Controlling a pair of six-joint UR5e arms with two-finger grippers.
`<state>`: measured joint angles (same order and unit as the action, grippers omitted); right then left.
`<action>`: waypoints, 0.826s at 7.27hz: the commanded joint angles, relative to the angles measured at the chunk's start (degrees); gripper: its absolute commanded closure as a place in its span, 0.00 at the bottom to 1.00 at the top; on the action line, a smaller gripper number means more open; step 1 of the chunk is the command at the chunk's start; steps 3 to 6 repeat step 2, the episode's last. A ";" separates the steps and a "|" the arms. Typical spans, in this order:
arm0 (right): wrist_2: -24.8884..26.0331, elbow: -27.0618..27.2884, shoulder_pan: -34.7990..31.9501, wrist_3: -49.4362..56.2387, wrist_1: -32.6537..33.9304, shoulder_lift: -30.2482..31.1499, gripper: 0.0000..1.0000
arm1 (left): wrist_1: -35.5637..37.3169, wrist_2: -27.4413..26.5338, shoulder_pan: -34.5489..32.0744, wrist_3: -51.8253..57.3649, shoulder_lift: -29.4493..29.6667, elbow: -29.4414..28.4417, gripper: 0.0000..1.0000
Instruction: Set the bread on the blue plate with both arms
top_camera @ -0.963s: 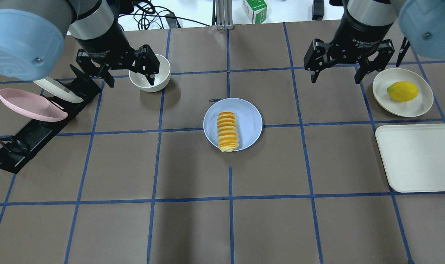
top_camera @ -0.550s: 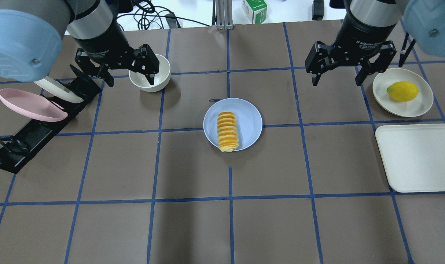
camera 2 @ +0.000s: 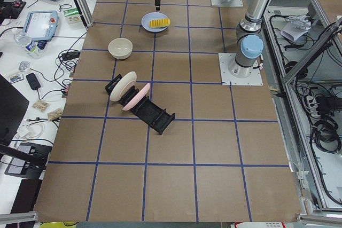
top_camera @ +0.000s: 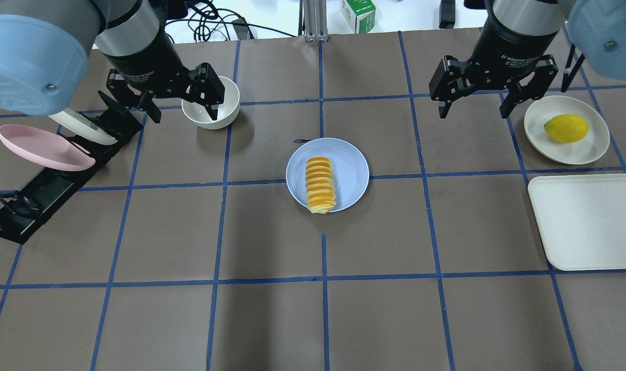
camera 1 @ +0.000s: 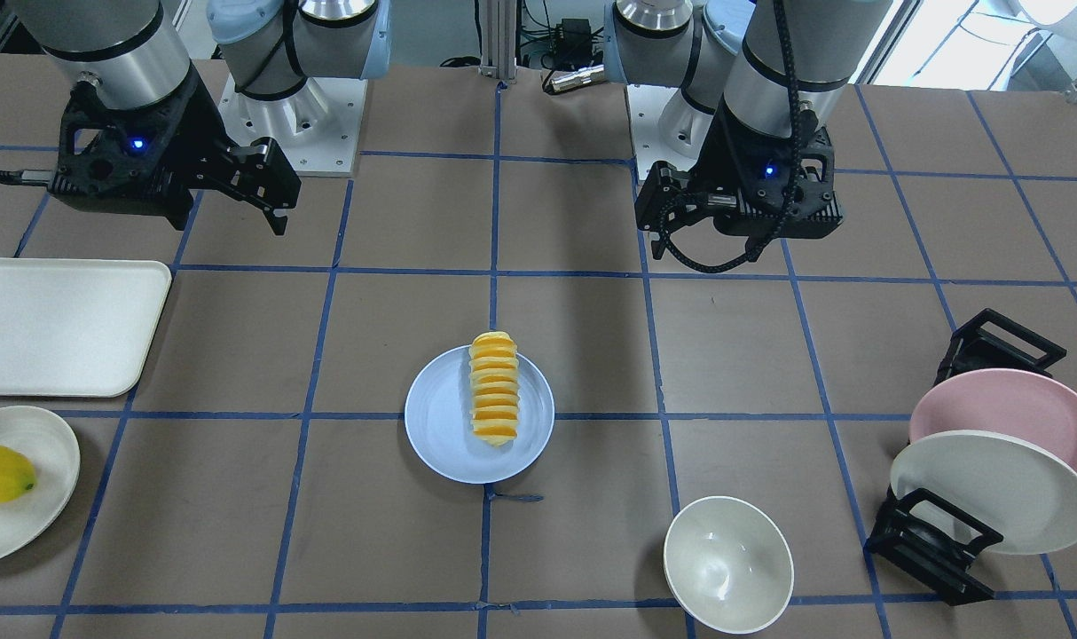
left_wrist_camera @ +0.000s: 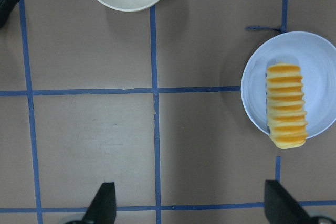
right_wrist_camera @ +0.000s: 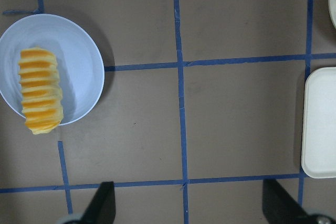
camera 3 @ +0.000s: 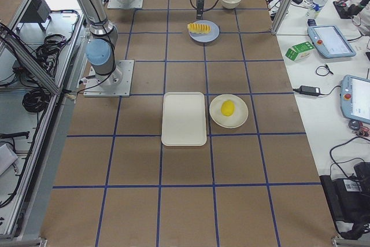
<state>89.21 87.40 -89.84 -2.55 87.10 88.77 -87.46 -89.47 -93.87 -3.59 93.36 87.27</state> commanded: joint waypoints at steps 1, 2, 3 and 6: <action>0.00 0.13 -0.07 0.00 0.26 0.00 0.00 | 0.01 0.00 0.00 -0.01 0.07 -0.17 0.00; 0.00 0.22 -0.07 0.00 0.17 0.00 0.00 | 0.01 0.00 -0.08 -0.01 0.16 -0.25 0.00; 0.00 0.22 -0.07 0.00 0.17 0.00 0.00 | 0.01 0.00 -0.08 -0.01 0.16 -0.25 0.00; 0.00 0.22 -0.07 0.00 0.17 0.00 0.00 | 0.01 0.00 -0.08 -0.01 0.16 -0.25 0.00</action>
